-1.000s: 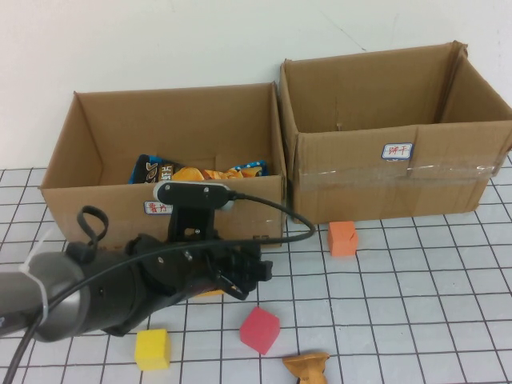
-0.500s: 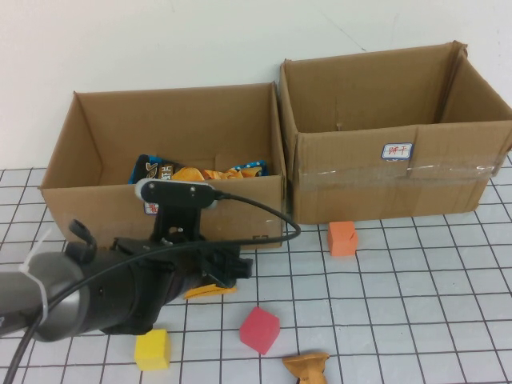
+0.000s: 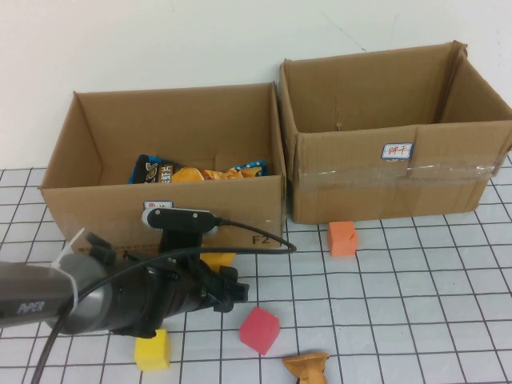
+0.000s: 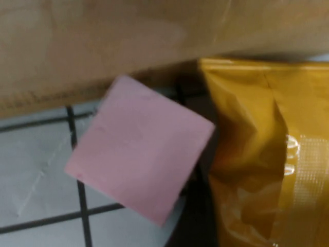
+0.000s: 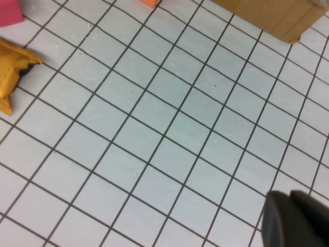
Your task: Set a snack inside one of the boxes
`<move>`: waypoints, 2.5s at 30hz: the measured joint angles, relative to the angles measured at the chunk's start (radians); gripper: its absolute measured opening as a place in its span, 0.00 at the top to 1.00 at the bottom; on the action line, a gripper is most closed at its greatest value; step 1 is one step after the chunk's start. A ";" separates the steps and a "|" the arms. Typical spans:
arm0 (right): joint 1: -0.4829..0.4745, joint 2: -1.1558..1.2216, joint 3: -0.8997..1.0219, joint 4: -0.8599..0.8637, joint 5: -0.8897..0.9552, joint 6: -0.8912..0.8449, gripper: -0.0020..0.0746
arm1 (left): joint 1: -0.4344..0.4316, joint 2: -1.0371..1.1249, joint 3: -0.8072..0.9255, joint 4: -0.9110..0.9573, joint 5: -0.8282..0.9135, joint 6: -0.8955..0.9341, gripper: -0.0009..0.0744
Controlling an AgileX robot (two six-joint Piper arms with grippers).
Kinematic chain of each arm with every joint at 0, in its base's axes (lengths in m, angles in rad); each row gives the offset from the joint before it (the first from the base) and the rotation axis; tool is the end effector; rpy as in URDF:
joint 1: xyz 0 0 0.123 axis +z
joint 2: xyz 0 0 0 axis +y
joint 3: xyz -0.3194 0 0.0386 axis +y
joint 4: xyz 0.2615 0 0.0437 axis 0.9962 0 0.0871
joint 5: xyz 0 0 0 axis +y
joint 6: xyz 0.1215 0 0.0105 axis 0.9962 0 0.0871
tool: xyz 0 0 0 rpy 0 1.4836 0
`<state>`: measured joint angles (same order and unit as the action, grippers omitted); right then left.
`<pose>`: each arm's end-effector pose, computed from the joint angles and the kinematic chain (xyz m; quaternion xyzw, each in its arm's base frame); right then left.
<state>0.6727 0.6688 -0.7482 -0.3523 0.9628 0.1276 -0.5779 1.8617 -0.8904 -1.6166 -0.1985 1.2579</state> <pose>0.1113 0.0445 0.3345 -0.2823 0.8676 -0.0126 0.4091 0.3374 -0.1915 0.1335 0.0695 0.9365 -0.0661 0.3372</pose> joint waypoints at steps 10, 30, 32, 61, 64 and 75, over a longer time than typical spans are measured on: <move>0.000 0.000 0.000 0.002 0.000 0.000 0.97 | 0.004 0.011 -0.008 -0.002 0.004 0.002 0.42; 0.000 0.000 0.000 0.002 0.000 0.023 0.97 | 0.009 -0.188 -0.009 -0.026 0.681 0.008 0.44; 0.000 0.000 0.000 0.002 0.000 0.026 0.97 | 0.009 -0.206 -0.030 -0.011 0.778 0.026 0.44; 0.000 0.000 0.000 0.002 -0.032 0.057 0.97 | 0.009 0.166 -0.889 0.183 0.402 0.104 0.15; 0.000 0.000 0.000 0.002 -0.029 0.046 0.97 | 0.009 0.154 -0.896 0.297 0.400 0.058 0.21; 0.000 0.000 0.000 0.002 -0.006 0.017 0.97 | 0.005 -0.024 -0.903 1.261 0.966 -0.768 0.95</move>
<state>0.6727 0.6688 -0.7482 -0.3501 0.9572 0.1448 -0.5729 1.8373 -1.7933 -0.3560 0.7675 0.4903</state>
